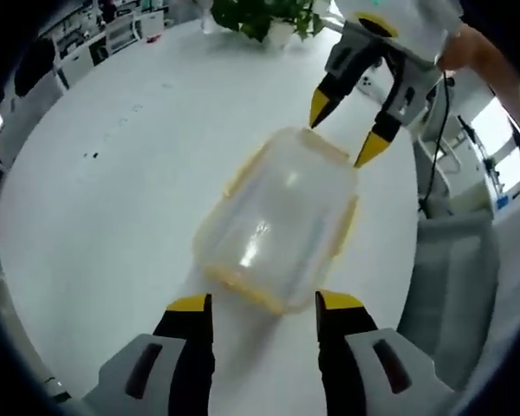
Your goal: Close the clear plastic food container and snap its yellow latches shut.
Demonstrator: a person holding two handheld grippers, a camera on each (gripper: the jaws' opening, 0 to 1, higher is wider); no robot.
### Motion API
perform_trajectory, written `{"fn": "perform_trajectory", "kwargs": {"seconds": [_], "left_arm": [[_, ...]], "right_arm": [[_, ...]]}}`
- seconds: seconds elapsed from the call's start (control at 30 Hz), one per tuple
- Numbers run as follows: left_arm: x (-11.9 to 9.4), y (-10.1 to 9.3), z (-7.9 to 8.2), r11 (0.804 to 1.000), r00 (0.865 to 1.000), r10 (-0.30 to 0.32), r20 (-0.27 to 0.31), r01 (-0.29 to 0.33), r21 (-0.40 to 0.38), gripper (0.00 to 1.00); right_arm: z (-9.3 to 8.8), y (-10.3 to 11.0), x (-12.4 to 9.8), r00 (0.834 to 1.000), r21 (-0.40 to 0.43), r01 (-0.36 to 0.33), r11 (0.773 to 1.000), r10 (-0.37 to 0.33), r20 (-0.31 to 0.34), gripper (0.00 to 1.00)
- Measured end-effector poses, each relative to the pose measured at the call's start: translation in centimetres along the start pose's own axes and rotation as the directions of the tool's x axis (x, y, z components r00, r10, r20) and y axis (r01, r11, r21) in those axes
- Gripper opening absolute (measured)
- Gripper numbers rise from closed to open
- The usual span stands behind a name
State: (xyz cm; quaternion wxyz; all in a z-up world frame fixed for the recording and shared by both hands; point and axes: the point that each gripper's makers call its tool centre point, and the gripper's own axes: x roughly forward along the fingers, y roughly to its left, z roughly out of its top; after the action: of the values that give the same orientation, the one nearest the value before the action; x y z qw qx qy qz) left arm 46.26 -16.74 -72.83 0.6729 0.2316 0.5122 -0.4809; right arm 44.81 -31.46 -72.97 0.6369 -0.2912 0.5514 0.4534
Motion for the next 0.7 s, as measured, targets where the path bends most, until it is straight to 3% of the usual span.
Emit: {"fn": "perform_trajectory", "kwargs": {"seconds": [0.3,0.47,0.7], "left_arm": [[-0.08,-0.23,-0.16,0.995,0.999,-0.023,-0.031,0.025,0.094,0.45],[0.03,-0.53,-0.09,0.981,0.998,-0.026,-0.050,0.036,0.192,0.45],[-0.06,-0.33,0.04,0.965,0.998,-0.010,-0.064,0.026,0.261,0.43]], "right_arm": [[-0.03,0.25,-0.07,1.000,-0.056,-0.013,0.998,0.012,-0.025,0.35],[-0.14,0.32,-0.06,0.999,-0.105,-0.021,0.994,0.016,-0.045,0.33],[0.22,0.33,-0.17,0.999,-0.155,-0.031,0.987,0.024,-0.048,0.35]]}}
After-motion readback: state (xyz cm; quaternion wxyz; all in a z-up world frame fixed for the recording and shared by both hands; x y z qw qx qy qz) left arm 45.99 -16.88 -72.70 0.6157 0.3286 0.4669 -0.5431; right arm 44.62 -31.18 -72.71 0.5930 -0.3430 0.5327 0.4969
